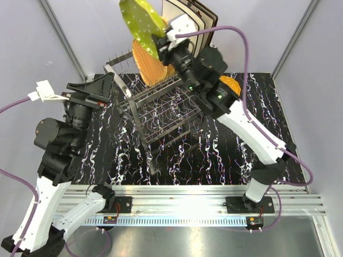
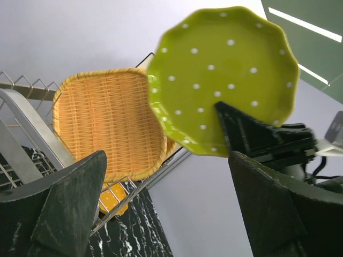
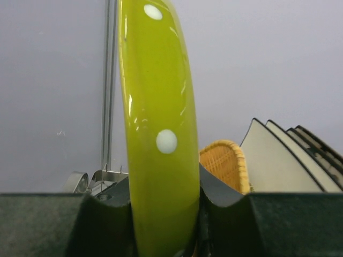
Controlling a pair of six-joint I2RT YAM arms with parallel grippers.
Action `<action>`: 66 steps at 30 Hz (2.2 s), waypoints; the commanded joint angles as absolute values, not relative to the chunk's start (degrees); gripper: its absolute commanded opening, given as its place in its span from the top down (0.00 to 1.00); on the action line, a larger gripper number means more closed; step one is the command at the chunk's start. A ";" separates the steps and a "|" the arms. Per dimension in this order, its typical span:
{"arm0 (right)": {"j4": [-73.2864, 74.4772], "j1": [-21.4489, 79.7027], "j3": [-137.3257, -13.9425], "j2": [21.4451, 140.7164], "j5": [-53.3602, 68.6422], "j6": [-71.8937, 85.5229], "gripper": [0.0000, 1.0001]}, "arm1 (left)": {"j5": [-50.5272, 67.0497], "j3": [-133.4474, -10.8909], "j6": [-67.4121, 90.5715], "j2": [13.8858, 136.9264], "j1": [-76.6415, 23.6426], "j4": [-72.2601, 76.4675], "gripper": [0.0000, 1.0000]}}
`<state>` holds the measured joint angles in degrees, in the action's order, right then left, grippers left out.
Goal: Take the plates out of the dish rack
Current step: Pass the plate from the left arm to the right, then place the plate on the table
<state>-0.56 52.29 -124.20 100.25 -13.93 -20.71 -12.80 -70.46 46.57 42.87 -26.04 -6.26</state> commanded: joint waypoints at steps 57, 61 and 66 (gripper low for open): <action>12.31 -13.62 -98.53 84.55 8.78 18.72 1.00 | -8.88 -62.23 38.50 40.78 -26.02 0.97 0.01; 11.69 -13.89 -97.74 88.23 10.28 20.12 1.00 | -8.96 -62.31 38.58 41.13 -26.10 0.88 0.01; 10.81 -14.50 -98.09 92.80 13.44 23.46 1.00 | -9.05 -62.58 38.50 41.22 -26.10 0.53 0.01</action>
